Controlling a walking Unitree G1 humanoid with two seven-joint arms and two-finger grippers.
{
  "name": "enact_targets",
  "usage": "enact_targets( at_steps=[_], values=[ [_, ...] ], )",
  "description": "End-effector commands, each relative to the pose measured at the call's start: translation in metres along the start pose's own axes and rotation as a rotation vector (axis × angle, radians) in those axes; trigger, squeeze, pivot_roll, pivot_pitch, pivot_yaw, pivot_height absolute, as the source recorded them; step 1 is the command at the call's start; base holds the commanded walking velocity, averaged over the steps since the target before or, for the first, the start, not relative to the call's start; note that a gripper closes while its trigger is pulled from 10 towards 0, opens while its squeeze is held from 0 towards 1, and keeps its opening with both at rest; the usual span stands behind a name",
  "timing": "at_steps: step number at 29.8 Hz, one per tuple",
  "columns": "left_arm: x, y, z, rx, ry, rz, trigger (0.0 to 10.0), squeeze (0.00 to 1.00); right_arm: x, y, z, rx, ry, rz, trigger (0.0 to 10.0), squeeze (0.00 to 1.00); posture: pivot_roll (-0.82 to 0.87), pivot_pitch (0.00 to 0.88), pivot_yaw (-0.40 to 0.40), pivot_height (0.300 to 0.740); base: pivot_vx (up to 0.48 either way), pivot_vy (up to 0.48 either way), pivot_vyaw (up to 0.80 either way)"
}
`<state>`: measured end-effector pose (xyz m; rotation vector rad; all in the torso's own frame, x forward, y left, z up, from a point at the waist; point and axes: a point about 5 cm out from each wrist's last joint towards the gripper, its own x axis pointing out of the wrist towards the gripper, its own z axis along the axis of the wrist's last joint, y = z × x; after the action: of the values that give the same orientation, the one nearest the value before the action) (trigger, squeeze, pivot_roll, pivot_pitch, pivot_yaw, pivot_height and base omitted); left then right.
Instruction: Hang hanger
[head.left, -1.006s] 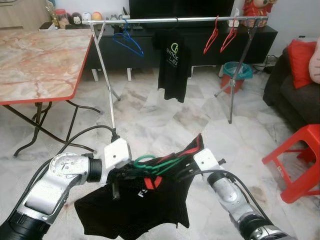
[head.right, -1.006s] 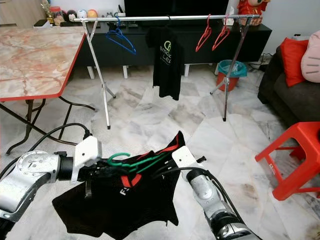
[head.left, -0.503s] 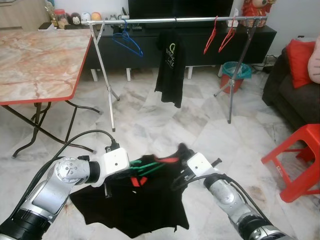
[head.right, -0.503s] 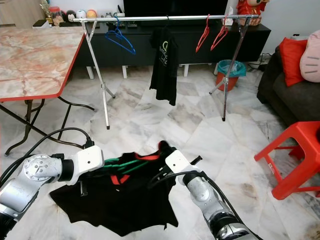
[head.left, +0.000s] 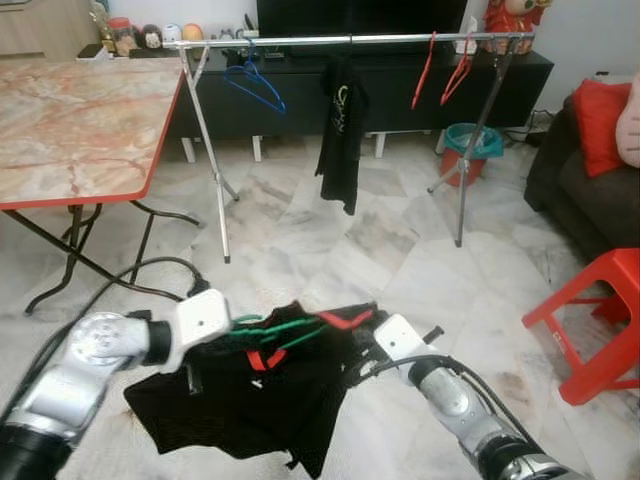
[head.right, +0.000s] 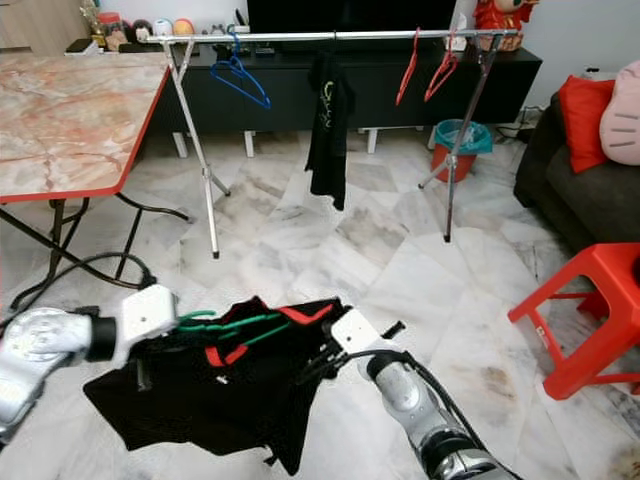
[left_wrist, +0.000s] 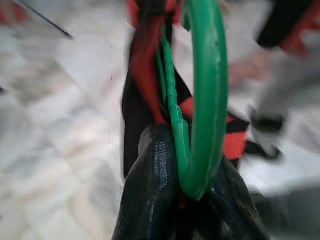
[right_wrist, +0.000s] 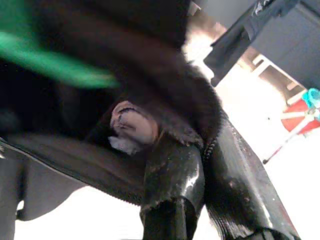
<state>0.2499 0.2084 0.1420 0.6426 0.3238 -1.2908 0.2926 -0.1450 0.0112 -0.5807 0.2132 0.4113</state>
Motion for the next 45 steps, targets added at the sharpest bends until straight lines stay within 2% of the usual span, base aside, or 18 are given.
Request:
enact_targets(
  at_steps=[1,3,7,10,11,12,15,19,22,25,29,34,38,41,42,45],
  values=[
    [-0.007,-0.012,-0.006,0.017,0.064,-0.122,10.0,0.0,-0.001,-0.003,-0.005,0.019,0.032,-0.015,0.0,0.0,0.03,0.0,-0.012,0.74,0.0,0.0,0.0],
    [-0.014,-0.024,-0.012,-0.004,0.101,-0.226,10.0,0.0,-0.001,-0.003,-0.004,0.027,0.032,-0.019,0.0,0.0,0.03,0.0,-0.012,0.74,0.0,0.0,0.0],
    [-0.019,-0.03,-0.017,-0.005,0.15,-0.285,10.0,0.0,0.0,-0.003,-0.003,0.027,0.03,-0.019,0.0,0.0,0.04,0.0,-0.012,0.74,0.0,0.0,0.0],
    [-0.013,-0.023,-0.021,0.053,0.199,-0.223,10.0,0.0,0.0,-0.004,-0.002,0.029,0.026,-0.02,0.0,0.0,0.04,0.0,-0.012,0.74,0.0,0.0,0.0],
    [-0.011,-0.022,-0.02,0.056,0.184,-0.219,10.0,0.0,0.001,-0.004,-0.002,0.033,0.023,-0.02,0.0,0.0,0.04,0.0,-0.012,0.74,0.0,0.0,0.0],
    [-0.008,-0.021,-0.01,0.015,0.084,-0.202,10.0,0.0,0.001,-0.004,-0.001,0.046,0.019,-0.023,0.0,0.0,0.04,0.0,-0.013,0.74,0.0,0.0,0.0],
    [-0.008,-0.014,0.003,-0.067,-0.079,-0.146,10.0,0.0,0.001,-0.004,-0.001,0.048,0.02,-0.025,0.0,0.0,0.04,0.0,-0.013,0.74,0.0,0.0,0.0],
    [-0.015,-0.002,0.013,-0.112,-0.216,-0.064,10.0,0.0,0.001,-0.003,-0.003,0.048,0.032,-0.018,0.0,0.0,0.04,0.0,-0.015,0.74,0.0,0.0,0.0],
    [-0.023,-0.002,0.022,-0.159,-0.317,-0.083,10.0,0.0,0.0,-0.002,-0.005,0.062,0.037,-0.017,0.0,0.0,0.04,0.0,-0.015,0.74,0.0,0.0,0.0],
    [-0.027,-0.008,0.025,-0.193,-0.346,-0.145,10.0,0.0,-0.001,-0.001,-0.005,0.071,0.037,-0.016,0.0,0.0,0.04,0.0,-0.016,0.74,0.0,0.0,0.0],
    [-0.022,-0.007,0.021,-0.186,-0.306,-0.11,10.0,0.0,-0.002,0.0,-0.006,0.08,0.036,-0.02,0.0,0.0,0.04,0.0,-0.016,0.74,0.0,0.0,0.0],
    [-0.017,0.001,0.029,-0.204,-0.407,-0.042,10.0,0.0,-0.003,0.002,-0.009,0.079,0.052,-0.014,0.0,0.0,0.04,0.0,-0.015,0.74,0.0,0.0,0.0],
    [-0.017,0.009,0.042,-0.243,-0.56,0.013,10.0,0.0,-0.005,0.003,-0.014,0.106,0.084,-0.026,0.0,0.0,0.04,0.0,-0.015,0.74,0.0,0.0,0.0],
    [-0.017,0.005,0.049,-0.267,-0.615,-0.042,10.0,0.0,-0.006,0.002,-0.016,0.113,0.098,-0.036,0.0,0.0,0.04,0.0,-0.015,0.74,0.0,0.0,0.0],
    [-0.014,-0.004,0.047,-0.259,-0.569,-0.108,10.0,0.0,-0.006,0.002,-0.017,0.114,0.102,-0.035,0.0,0.0,0.04,0.0,-0.015,0.74,0.0,0.0,0.0],
    [-0.011,-0.011,0.044,-0.259,-0.535,-0.174,10.0,0.0,-0.007,0.002,-0.019,0.12,0.111,-0.039,0.0,0.0,0.04,0.0,-0.013,0.74,0.0,0.0,0.0]
  ],
)
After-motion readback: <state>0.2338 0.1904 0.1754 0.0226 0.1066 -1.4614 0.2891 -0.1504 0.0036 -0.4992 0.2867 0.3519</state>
